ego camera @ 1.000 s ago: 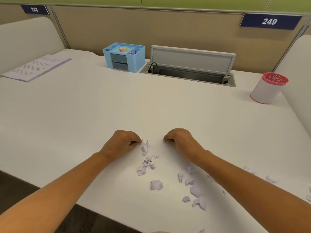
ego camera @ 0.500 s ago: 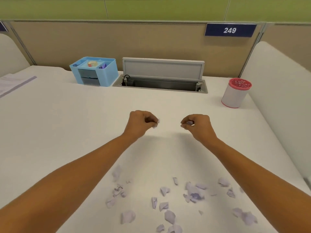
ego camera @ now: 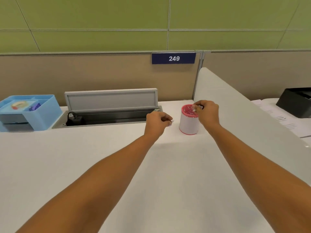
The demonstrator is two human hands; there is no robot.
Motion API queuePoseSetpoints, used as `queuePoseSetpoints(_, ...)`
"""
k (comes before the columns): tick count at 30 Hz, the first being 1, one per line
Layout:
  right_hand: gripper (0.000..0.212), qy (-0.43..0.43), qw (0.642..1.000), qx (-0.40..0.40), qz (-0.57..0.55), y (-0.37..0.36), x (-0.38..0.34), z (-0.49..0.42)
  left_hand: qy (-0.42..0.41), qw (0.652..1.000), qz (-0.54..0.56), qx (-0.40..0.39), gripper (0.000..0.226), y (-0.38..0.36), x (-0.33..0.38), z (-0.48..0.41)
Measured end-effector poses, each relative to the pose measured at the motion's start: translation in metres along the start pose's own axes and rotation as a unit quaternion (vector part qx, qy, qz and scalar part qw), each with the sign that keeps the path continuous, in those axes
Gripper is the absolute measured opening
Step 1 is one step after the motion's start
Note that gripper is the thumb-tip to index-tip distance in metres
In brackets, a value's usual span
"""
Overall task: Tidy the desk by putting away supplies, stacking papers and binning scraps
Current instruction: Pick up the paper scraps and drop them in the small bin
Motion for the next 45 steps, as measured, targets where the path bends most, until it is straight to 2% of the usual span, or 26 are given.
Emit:
queuePoseSetpoints(3,0.025,-0.025,1.000,-0.004,0.014,-0.005,0.003,-0.022,-0.003,1.000,0.006,0.004,0.013,-0.011,0.005,-0.025)
queuePoseSetpoints(6,0.031,-0.018,0.997,-0.039,0.067,-0.010,0.002,-0.032,-0.008,1.000,0.010,0.005,0.013,-0.020,0.013,-0.045)
queuePoseSetpoints(8,0.031,-0.011,0.996,-0.034,0.084,-0.010,0.004,-0.035,-0.015,1.000,0.001,-0.004,0.014,-0.026,0.019,-0.056)
queuePoseSetpoints(14,0.030,0.005,0.998,0.050,0.021,0.002,0.012,-0.029,-0.026,0.999,-0.033,-0.019,0.018,-0.051,0.035,-0.082)
queuePoseSetpoints(22,0.028,0.022,0.995,0.084,-0.051,0.006,0.026,-0.014,0.027,0.994,-0.037,-0.100,0.028,-0.070,0.047,-0.099)
queuePoseSetpoints(27,0.027,0.023,0.993,0.090,-0.068,0.006,0.025,-0.008,0.022,0.992,-0.037,-0.121,0.029,-0.066,0.049,-0.097)
queuePoseSetpoints(30,0.028,0.026,0.993,0.085,-0.073,0.004,0.023,-0.003,0.008,0.994,-0.032,-0.107,0.026,-0.061,0.049,-0.093)
queuePoseSetpoints(35,0.029,0.017,0.994,0.076,-0.071,-0.001,0.024,0.014,-0.013,0.999,0.026,-0.037,0.022,-0.050,0.053,-0.069)
queuePoseSetpoints(39,0.023,0.035,0.998,0.012,-0.042,-0.007,0.025,0.039,-0.032,0.999,0.016,-0.030,0.018,-0.046,0.033,-0.025)
queuePoseSetpoints(42,0.024,0.046,0.995,-0.082,0.020,-0.009,0.029,0.067,0.000,0.998,-0.015,-0.053,0.019,-0.045,0.007,0.023)
queuePoseSetpoints(45,0.025,0.020,0.985,-0.166,0.054,-0.002,0.034,0.100,0.024,0.994,-0.070,-0.080,0.021,-0.042,-0.019,0.070)
Point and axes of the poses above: each hand's wrist, its own z-axis away from the middle knuckle, its own y-axis out of the back of the hand, x = y × z, the point moved 2 cm from there along -z, towards the middle knuckle, and after that the axes turned 3 degrees about -x, right-handed, at the moved point
